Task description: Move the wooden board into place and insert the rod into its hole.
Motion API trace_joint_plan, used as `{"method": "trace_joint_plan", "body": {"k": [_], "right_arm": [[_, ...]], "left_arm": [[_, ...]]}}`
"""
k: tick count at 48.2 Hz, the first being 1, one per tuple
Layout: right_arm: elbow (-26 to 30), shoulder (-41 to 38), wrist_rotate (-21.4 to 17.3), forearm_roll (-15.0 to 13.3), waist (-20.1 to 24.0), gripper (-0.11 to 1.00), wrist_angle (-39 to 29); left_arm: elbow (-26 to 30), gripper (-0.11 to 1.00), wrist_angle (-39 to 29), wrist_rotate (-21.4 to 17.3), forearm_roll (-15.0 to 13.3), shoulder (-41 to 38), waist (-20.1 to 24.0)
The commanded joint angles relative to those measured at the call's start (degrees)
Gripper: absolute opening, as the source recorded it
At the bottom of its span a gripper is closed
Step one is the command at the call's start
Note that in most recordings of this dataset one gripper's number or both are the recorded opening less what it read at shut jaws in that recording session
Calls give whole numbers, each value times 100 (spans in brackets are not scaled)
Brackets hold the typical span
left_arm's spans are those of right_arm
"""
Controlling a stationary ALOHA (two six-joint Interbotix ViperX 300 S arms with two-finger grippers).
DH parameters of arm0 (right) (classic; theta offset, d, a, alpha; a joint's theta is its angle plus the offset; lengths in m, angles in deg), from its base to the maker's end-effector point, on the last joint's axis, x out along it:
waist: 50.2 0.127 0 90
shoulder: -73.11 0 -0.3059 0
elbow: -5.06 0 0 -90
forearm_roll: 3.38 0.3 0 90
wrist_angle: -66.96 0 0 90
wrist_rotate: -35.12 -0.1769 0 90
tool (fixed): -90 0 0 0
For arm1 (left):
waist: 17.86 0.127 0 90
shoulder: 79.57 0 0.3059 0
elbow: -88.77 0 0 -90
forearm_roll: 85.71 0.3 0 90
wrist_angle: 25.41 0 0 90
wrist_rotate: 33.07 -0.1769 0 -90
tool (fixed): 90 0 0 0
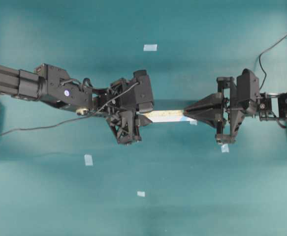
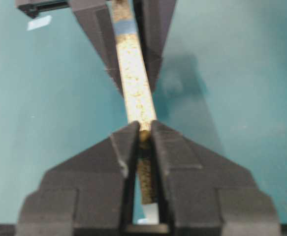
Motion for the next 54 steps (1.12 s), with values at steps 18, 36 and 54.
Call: {"method": "trace_joint_plan", "body": {"k": [18, 36, 54], "right_arm": [[114, 18, -18, -26, 114, 8, -1011], [422, 712, -53, -246, 141, 8, -1652], [352, 1714, 0, -264, 141, 47, -3067]], "left_arm": [[88, 24, 44, 53, -9, 79, 26], [79, 24, 35, 53, -9, 79, 26], [53, 42, 35, 35, 0, 88, 26]]}}
